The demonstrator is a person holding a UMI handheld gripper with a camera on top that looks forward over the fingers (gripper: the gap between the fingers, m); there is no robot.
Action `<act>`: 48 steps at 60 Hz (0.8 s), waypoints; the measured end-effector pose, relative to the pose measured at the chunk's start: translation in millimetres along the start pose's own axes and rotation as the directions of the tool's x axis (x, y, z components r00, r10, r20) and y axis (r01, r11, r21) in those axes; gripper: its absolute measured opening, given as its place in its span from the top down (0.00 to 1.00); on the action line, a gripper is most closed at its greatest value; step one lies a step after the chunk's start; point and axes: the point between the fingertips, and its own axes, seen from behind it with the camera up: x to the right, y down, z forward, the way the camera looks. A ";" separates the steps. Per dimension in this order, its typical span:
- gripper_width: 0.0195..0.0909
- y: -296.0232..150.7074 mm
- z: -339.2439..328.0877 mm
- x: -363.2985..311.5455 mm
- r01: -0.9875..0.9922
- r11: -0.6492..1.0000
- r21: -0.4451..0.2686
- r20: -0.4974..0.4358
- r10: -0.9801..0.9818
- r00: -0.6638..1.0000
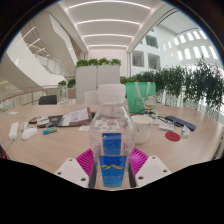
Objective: Pour water
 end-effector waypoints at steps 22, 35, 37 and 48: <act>0.70 -51.8 31.9 -52.8 -0.101 0.991 -0.085 0.223 0.117 0.968; 0.70 -134.2 84.8 -71.1 -0.654 0.704 -0.278 0.299 0.710 0.638; 0.70 -144.5 88.8 -65.9 -0.727 0.603 -0.329 0.292 0.797 0.529; 0.70 -177.9 107.7 -49.9 -0.797 -0.148 -0.586 0.168 0.940 -0.298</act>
